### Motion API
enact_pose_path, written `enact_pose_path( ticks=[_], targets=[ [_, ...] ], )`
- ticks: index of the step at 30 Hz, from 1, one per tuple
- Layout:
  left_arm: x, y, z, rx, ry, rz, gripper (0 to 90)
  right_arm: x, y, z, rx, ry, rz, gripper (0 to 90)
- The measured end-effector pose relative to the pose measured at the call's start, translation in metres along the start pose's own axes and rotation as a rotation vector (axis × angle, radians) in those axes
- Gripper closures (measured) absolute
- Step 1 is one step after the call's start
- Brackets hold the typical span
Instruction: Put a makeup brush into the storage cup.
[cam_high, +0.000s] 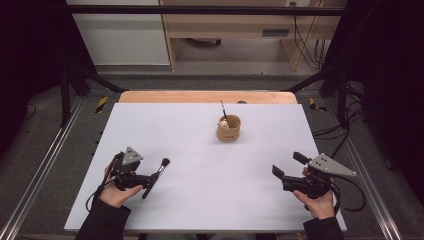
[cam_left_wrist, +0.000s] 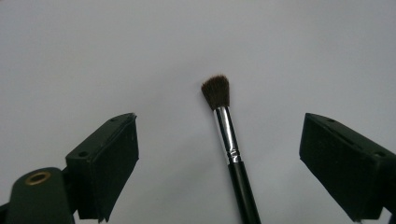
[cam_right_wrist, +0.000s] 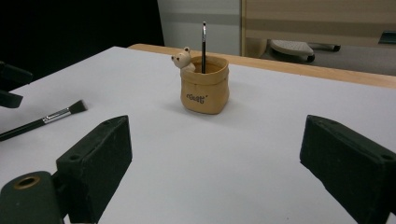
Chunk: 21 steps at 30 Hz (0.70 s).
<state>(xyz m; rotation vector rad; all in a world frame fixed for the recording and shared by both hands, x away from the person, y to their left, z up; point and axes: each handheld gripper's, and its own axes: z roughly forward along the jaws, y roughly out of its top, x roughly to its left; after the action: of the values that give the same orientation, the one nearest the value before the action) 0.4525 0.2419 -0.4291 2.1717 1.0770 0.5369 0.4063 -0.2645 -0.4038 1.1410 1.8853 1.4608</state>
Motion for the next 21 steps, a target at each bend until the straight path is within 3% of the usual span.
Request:
enact_pose_path(
  ticks=[9, 17, 21],
  targets=[
    [-0.001, -0.003, 0.012, 0.077, -0.002, 0.016, 18.6, 0.001, 0.000, 0.001, 0.006, 0.000, -0.007, 9.6],
    [-0.005, 0.000, 0.022, 0.129, -0.031, 0.008, 29.4, 0.002, 0.000, 0.001, 0.008, 0.000, -0.007, 9.6],
    [-0.006, 0.004, 0.026, 0.169, -0.028, 0.037, 31.7, 0.002, 0.001, 0.001, 0.010, 0.002, -0.010, 9.6]
  ],
)
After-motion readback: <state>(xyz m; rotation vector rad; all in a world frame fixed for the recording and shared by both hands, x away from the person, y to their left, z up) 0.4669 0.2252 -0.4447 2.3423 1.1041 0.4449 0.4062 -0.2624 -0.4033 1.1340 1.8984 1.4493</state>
